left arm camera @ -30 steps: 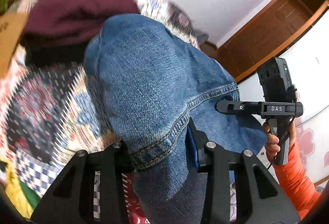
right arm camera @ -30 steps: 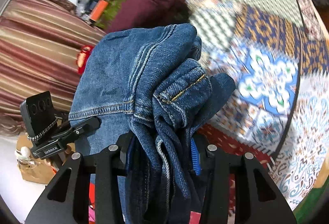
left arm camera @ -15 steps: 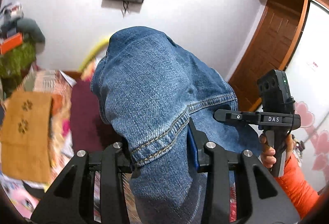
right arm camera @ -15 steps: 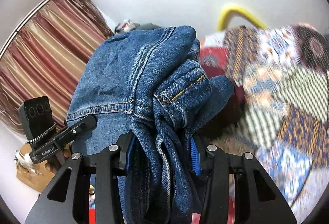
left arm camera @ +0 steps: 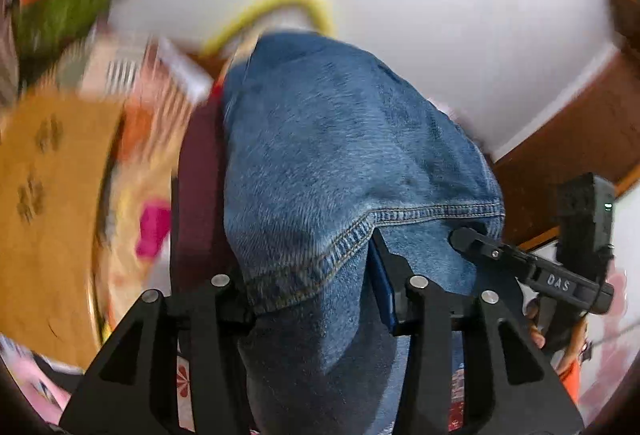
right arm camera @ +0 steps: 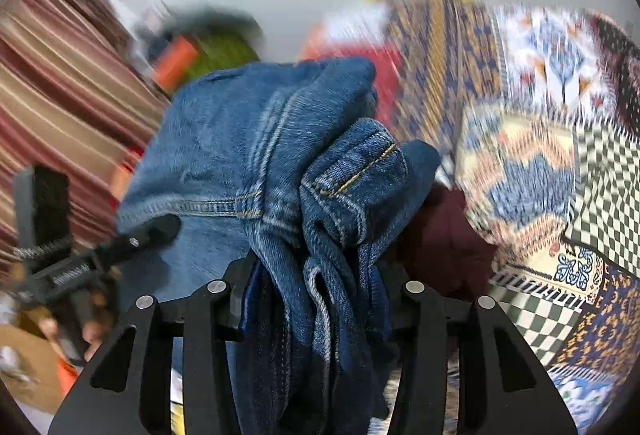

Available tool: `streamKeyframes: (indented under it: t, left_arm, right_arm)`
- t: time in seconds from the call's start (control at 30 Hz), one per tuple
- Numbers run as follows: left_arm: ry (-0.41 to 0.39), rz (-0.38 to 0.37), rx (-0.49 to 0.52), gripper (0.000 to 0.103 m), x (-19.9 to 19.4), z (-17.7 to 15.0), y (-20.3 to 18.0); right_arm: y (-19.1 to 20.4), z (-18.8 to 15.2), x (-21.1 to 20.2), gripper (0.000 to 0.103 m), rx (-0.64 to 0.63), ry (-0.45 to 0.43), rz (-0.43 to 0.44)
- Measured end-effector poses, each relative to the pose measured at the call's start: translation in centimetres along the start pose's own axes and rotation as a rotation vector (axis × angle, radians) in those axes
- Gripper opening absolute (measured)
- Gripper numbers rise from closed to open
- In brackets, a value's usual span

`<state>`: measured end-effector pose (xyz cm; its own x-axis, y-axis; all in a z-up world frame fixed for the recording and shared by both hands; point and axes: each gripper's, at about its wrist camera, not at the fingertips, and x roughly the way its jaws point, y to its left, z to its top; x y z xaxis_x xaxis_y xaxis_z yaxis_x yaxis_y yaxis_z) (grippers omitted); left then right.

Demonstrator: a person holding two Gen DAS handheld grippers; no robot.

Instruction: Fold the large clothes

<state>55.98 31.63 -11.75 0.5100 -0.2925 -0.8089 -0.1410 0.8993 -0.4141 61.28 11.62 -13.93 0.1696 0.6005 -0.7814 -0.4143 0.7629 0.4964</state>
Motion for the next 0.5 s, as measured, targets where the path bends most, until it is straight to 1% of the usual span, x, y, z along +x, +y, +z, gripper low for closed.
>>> streamKeyframes:
  t: [0.03, 0.07, 0.1, 0.17, 0.2, 0.23, 0.27, 0.33, 0.37, 0.4, 0.47, 0.5]
  left_arm:
    - [0.022, 0.027, 0.003, 0.054, 1.6, -0.5, 0.8]
    - [0.019, 0.043, 0.02, 0.058, 2.2, -0.8, 0.9]
    - [-0.009, 0.05, 0.051, 0.062, 2.3, -1.4, 0.8]
    - [-0.05, 0.069, 0.102, 0.067, 1.7, -2.0, 0.2]
    - [-0.057, 0.09, 0.111, 0.073, 1.5, -2.5, -0.1]
    - [-0.065, 0.124, 0.122, 0.076, 1.3, -2.7, -0.2]
    - [-0.07, 0.154, 0.13, 0.077, 1.0, -2.8, -0.3]
    - [-0.08, 0.196, 0.145, 0.077, 0.4, -3.4, -0.5]
    - [-0.089, 0.21, 0.151, 0.077, -0.3, -3.9, -0.8]
    - [-0.093, 0.219, 0.152, 0.077, -1.3, -3.9, -1.6]
    - [-0.098, 0.246, 0.161, 0.076, -2.6, -4.4, -2.2]
    - [-0.109, 0.272, 0.176, 0.076, -3.4, -4.8, -2.8]
  right_arm:
    - [-0.4, -0.4, 0.0, 0.046, -0.013, -0.014, 0.0]
    - [-0.5, -0.7, -0.4, 0.047, -0.025, -0.029, -0.001]
    - [-0.8, -1.0, -0.8, 0.05, -0.03, -0.034, 0.002]
    - [-0.8, -1.7, -1.7, 0.051, -0.022, -0.034, 0.002]
    - [-0.8, -2.1, -2.3, 0.051, -0.02, -0.038, -0.008]
    - [-0.5, -2.1, -2.3, 0.053, -0.02, -0.043, -0.018]
    - [-0.3, -2.5, -2.9, 0.054, -0.025, -0.047, -0.034]
    - [0.6, -3.5, -4.5, 0.054, -0.054, -0.066, -0.088]
    - [1.4, -3.2, -4.9, 0.054, -0.067, -0.075, -0.112]
    - [2.1, -3.8, -6.2, 0.054, -0.094, -0.093, -0.137]
    - [2.5, -3.9, -7.3, 0.054, -0.12, -0.123, -0.15]
    - [3.0, -4.3, -8.7, 0.054, -0.128, -0.144, -0.145]
